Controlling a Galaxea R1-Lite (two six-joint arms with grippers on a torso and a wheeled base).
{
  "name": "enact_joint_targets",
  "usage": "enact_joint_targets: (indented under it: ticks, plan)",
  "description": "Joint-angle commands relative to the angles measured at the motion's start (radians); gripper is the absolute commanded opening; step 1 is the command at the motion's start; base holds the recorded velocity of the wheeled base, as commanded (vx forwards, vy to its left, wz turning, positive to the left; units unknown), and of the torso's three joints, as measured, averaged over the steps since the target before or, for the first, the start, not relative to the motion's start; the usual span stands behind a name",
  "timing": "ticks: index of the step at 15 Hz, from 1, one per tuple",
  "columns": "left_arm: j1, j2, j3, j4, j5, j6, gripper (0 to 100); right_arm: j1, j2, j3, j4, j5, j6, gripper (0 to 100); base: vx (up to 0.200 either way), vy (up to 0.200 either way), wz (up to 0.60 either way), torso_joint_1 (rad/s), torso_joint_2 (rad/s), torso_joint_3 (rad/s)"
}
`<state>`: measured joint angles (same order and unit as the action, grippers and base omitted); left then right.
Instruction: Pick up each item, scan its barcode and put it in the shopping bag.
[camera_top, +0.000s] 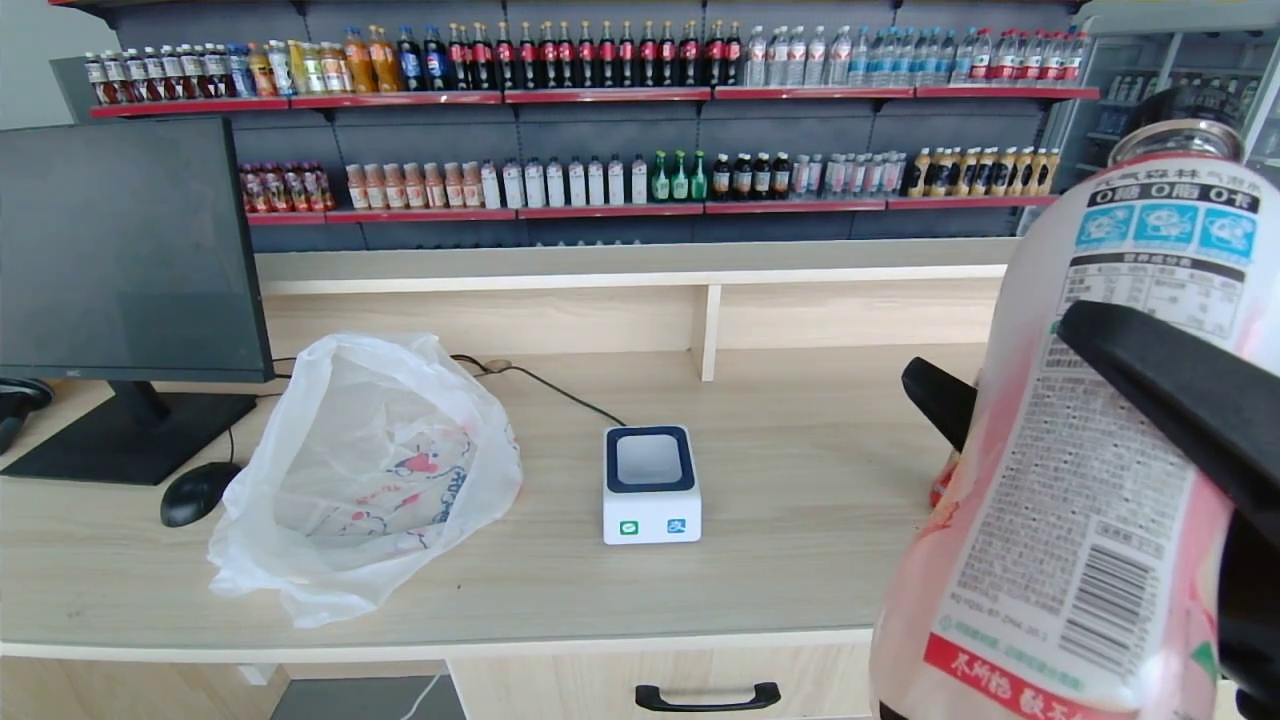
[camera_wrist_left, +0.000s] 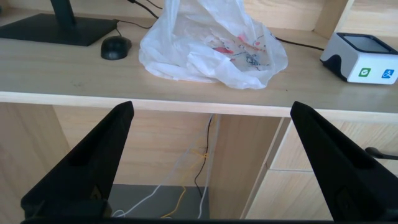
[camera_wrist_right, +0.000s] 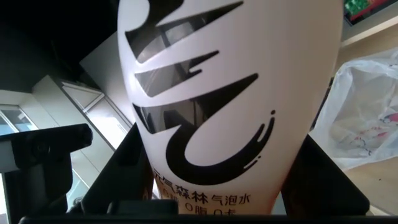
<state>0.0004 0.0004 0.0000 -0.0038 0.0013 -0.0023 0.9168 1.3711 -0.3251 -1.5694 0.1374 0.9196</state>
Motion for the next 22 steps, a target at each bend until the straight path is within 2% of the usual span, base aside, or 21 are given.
enact_joint_targets:
  ticks: [1, 5, 8, 11, 13, 16, 20, 22]
  plan:
    - [0.001, 0.0, 0.0, -0.001, 0.0, 0.001, 100, 0.01, -0.007, 0.0, -0.001, 0.001, -0.002, 0, 0.0, 0.0, 0.0, 0.0, 0.0, 0.0]
    - [0.001, 0.0, 0.0, -0.001, 0.0, -0.001, 100, 0.014, -0.006, 0.017, -0.001, 0.002, -0.008, 0, 0.0, 0.0, 0.0, 0.0, 0.0, 0.0]
    - [0.0, 0.0, 0.0, -0.001, 0.0, 0.001, 100, 0.057, -0.006, 0.04, -0.001, 0.001, -0.073, 0, 0.0, 0.0, 0.0, 0.0, 0.0, 0.0]
    - [0.001, 0.0, 0.0, -0.001, 0.0, -0.001, 100, 0.057, -0.003, 0.054, -0.001, 0.019, -0.169, 0, 0.0, 0.0, 0.0, 0.0, 0.0, 0.0]
    - [0.001, 0.0, 0.0, -0.001, 0.0, -0.001, 100, 0.047, -0.006, 0.097, -0.001, 0.067, -0.242, 0, 0.0, 0.0, 0.0, 0.0, 0.0, 0.0]
    - [0.001, 0.0, 0.0, -0.001, 0.0, 0.001, 100, -0.022, 0.003, 0.133, -0.001, 0.1, -0.332, 0, 0.0, 0.0, 0.0, 0.0, 0.0, 0.0]
    - [0.001, 0.0, 0.0, -0.001, 0.0, 0.001, 100, -0.093, 0.048, 0.135, -0.001, 0.093, -0.65, 0, 0.0, 0.0, 0.0, 0.0, 0.0, 0.0]
    - [0.0, 0.0, 0.0, -0.001, 0.0, 0.002, 100, -0.165, 0.077, 0.13, -0.001, 0.074, -0.818, 0, 0.0, 0.0, 0.0, 0.0, 0.0, 0.0]
